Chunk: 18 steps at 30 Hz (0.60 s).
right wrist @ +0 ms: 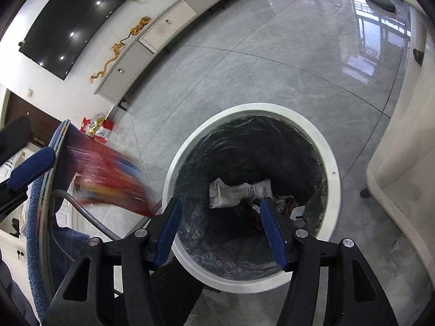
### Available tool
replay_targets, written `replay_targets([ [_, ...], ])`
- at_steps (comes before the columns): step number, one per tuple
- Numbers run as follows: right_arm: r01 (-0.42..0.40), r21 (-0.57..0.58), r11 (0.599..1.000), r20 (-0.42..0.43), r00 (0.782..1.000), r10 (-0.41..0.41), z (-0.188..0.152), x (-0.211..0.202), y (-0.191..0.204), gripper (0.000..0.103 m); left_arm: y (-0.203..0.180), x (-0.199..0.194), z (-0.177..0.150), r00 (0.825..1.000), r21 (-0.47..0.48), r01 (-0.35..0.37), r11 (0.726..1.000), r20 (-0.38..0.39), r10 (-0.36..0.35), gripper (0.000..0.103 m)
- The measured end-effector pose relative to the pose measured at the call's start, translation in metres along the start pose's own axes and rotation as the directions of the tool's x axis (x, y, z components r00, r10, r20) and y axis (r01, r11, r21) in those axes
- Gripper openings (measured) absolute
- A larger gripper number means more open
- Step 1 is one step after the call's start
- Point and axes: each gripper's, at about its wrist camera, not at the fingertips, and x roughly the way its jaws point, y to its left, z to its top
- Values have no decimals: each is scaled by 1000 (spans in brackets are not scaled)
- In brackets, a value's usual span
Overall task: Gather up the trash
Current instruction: 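Open the left tool over the bin to drop the red snack bag, then move both open tools back over the remaining trash on the rug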
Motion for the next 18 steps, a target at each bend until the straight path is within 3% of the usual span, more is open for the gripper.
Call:
replay_targets([
  [6, 11, -14, 1000, 18, 1000, -11, -5, -19, 5, 61, -2, -33, -14, 999, 18, -5, 1000, 41, 4, 49],
  [10, 10, -47, 999, 46, 999, -7, -5, -40, 26, 61, 2, -74, -28, 989, 25, -84, 996, 120, 80, 49],
  [15, -10, -134, 991, 116, 993, 26, -5, -76, 65, 62, 21, -131, -50, 945, -23, -226, 974, 236, 225, 49],
  [18, -24, -199, 980, 154, 987, 55, -9, -97, 96, 63, 34, -166, -65, 893, -65, -327, 943, 305, 331, 49],
])
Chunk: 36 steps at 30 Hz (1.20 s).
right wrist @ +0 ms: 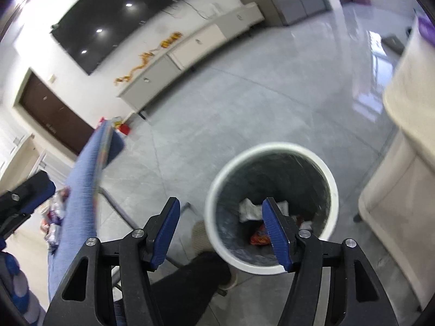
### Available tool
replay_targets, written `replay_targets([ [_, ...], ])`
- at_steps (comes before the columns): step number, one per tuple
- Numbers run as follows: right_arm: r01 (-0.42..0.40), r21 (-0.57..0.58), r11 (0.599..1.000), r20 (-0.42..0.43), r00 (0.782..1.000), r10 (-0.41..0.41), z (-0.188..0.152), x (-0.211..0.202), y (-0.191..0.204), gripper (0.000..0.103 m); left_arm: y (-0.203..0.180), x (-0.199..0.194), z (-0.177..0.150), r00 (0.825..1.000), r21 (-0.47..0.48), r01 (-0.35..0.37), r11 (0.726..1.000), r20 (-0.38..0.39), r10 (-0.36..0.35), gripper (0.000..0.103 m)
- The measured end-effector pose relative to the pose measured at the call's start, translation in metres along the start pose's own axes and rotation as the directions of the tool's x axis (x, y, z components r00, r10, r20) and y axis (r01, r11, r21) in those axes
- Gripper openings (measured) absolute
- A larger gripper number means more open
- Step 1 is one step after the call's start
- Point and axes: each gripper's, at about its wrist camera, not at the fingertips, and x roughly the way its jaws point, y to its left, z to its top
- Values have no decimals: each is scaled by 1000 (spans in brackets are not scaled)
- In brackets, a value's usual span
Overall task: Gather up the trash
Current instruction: 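Move both open tools back over the remaining trash on the rug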
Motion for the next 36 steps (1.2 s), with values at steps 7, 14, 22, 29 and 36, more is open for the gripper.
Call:
replay_targets([
  [7, -50, -172, 984, 94, 993, 66, 3, -40, 83, 65, 61, -77, -13, 966, -78, -200, 977, 152, 210, 54],
  [14, -106, -303, 947, 134, 979, 152, -7, -63, 153, 72, 117, -139, -29, 912, -182, -302, 936, 230, 339, 59],
  [22, -153, -387, 909, 107, 972, 209, -22, -61, 207, 73, 182, -163, -58, 892, -300, -339, 892, 199, 406, 60],
  [29, -159, -441, 883, 41, 980, 197, -38, -36, 241, 73, 231, -165, -80, 881, -385, -360, 849, 157, 445, 60],
  [36, -163, -495, 853, -5, 983, 185, -49, -17, 267, 73, 284, -155, -110, 876, -466, -387, 796, 83, 475, 60],
])
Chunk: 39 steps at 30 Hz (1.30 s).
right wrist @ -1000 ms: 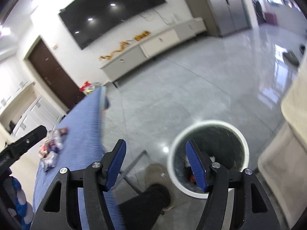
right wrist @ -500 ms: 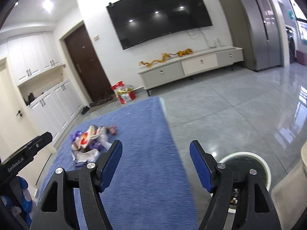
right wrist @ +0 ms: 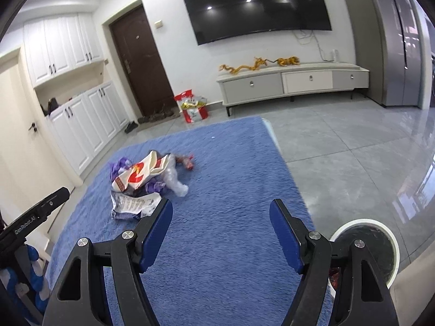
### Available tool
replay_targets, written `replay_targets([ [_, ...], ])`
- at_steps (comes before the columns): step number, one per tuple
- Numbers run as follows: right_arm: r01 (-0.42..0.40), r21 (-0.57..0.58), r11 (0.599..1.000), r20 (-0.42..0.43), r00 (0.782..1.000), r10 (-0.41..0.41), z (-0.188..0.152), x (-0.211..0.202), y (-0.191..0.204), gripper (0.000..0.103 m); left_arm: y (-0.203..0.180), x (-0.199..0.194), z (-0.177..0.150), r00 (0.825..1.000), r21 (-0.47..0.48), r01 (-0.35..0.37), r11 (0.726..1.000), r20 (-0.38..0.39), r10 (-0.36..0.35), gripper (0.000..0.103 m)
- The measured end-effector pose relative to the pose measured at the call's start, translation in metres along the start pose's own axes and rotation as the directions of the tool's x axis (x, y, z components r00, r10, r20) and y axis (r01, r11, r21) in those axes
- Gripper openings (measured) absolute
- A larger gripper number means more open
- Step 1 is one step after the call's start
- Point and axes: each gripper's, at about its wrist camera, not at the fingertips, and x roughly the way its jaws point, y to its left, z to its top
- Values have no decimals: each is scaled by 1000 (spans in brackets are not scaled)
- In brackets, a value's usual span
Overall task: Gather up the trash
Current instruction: 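Move both open tools back over the remaining trash on the rug, then grasp the white printed packet with the left tool while the right tool grasps the white-red bag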
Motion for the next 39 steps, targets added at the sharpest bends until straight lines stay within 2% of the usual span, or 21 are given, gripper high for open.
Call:
replay_targets([
  [5, -15, -22, 1000, -34, 999, 14, 1, 20, 8, 73, 40, 25, -5, 999, -63, -7, 998, -45, 4, 60],
  [12, -66, -60, 996, -73, 995, 61, 8, 51, 24, 73, 46, 59, -6, 986, -87, 102, 991, -125, -113, 60],
  [15, -98, -84, 992, -85, 992, 91, 13, 63, 33, 73, 39, 75, -6, 969, -88, 166, 982, -168, -179, 60],
  [25, -174, -114, 978, -115, 980, 161, 24, 98, 52, 73, 24, 124, 4, 936, -56, 254, 966, -239, -260, 60],
  [32, -248, -122, 961, -140, 963, 230, 40, 131, 68, 73, 20, 160, 17, 896, -36, 338, 941, -293, -333, 60],
  [35, -281, -104, 954, -156, 952, 264, 46, 148, 72, 73, 20, 172, 18, 867, -55, 387, 920, -317, -384, 62],
  [39, -313, -62, 948, -183, 937, 298, 52, 175, 76, 73, 21, 178, 17, 853, -62, 416, 907, -319, -413, 65],
])
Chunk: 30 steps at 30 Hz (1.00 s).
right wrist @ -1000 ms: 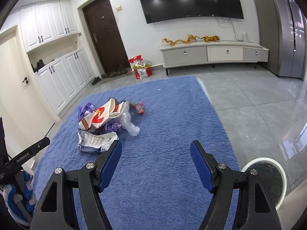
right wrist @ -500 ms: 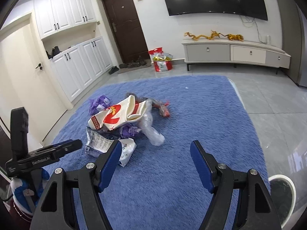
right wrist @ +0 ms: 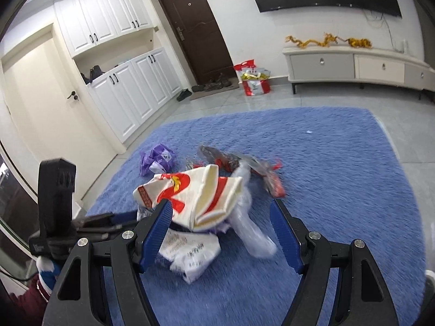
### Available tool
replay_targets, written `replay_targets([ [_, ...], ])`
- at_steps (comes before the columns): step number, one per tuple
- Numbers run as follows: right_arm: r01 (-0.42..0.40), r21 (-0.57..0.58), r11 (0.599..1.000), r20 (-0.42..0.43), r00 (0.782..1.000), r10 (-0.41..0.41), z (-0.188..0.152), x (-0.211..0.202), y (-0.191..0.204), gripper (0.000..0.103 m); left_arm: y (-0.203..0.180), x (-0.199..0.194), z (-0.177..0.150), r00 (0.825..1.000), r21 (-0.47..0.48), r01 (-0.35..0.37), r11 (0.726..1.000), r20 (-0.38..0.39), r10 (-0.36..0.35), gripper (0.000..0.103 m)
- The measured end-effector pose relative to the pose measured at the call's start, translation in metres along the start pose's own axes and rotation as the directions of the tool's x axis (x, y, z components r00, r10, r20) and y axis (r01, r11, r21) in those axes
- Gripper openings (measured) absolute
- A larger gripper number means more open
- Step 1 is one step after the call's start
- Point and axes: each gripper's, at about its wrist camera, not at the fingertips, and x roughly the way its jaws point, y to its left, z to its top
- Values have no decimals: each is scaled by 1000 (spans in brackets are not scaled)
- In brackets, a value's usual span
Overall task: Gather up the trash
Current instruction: 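Grasp the white printed packet with the left tool while the right tool grasps the white-red bag, then carry both items to the white bin and open the right tool over it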
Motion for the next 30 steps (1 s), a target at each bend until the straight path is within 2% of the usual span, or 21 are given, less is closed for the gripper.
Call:
replay_targets([
  [4, -48, 35, 998, -16, 999, 49, 4, 17, -4, 72, 1, 0, -3, 1000, 1, 17, 1000, 10, -17, 65],
  [6, -76, 55, 996, -25, 997, 78, 5, 25, -7, 67, 1, -2, -5, 1000, 9, 16, 1000, 12, -16, 65],
  [10, -94, 83, 992, -32, 995, 97, 5, 34, -13, 51, 1, -2, -9, 1000, 20, 9, 1000, 11, -10, 65],
  [16, -122, 91, 988, 22, 992, 120, 3, 23, -17, 38, 6, 2, -2, 999, -4, 33, 999, 12, -33, 65],
  [20, -140, 90, 986, 59, 989, 135, 0, 13, -15, 34, 7, 1, -3, 999, -10, 39, 999, 18, -39, 64],
  [21, -140, 87, 986, 64, 989, 135, 0, 11, -13, 34, 6, -1, -6, 999, -2, 28, 1000, 24, -28, 58],
  [22, -141, 84, 986, 68, 989, 135, 0, 9, -12, 32, 5, -3, -7, 1000, 7, 15, 1000, 26, -16, 44],
  [25, -149, 85, 985, 85, 986, 142, -2, 2, -10, 32, 3, -6, -15, 999, 13, 30, 999, 18, -30, 23],
  [27, -154, 91, 984, 97, 985, 145, -3, -4, -9, 32, -2, -12, -21, 999, 25, 24, 999, 25, -25, 17],
  [30, -157, 99, 983, 111, 983, 146, -5, -14, -8, 32, -10, -19, -29, 999, 38, -4, 999, 41, 2, 17],
])
